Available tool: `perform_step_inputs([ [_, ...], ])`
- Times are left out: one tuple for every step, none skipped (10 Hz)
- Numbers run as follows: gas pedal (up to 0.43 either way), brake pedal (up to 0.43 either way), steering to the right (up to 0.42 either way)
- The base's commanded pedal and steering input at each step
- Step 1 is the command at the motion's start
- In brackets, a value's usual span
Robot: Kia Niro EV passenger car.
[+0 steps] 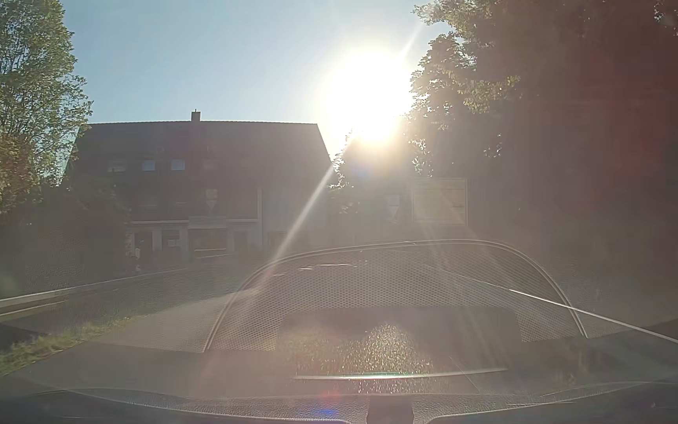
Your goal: Follow the waypoints while adhering to traffic rules and regulations
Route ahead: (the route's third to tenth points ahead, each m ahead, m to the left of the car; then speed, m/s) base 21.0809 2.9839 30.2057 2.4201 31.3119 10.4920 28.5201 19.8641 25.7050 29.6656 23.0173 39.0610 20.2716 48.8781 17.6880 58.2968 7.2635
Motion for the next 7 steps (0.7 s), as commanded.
perform_step_inputs([
  [0.0, 0.134, 0.003],
  [0.0, 0.146, 0.003],
  [0.0, 0.146, 0.001],
  [0.0, 0.152, -0.001],
  [0.0, 0.152, -0.005],
  [0.0, 0.159, -0.006],
  [0.0, 0.165, -0.006],
])
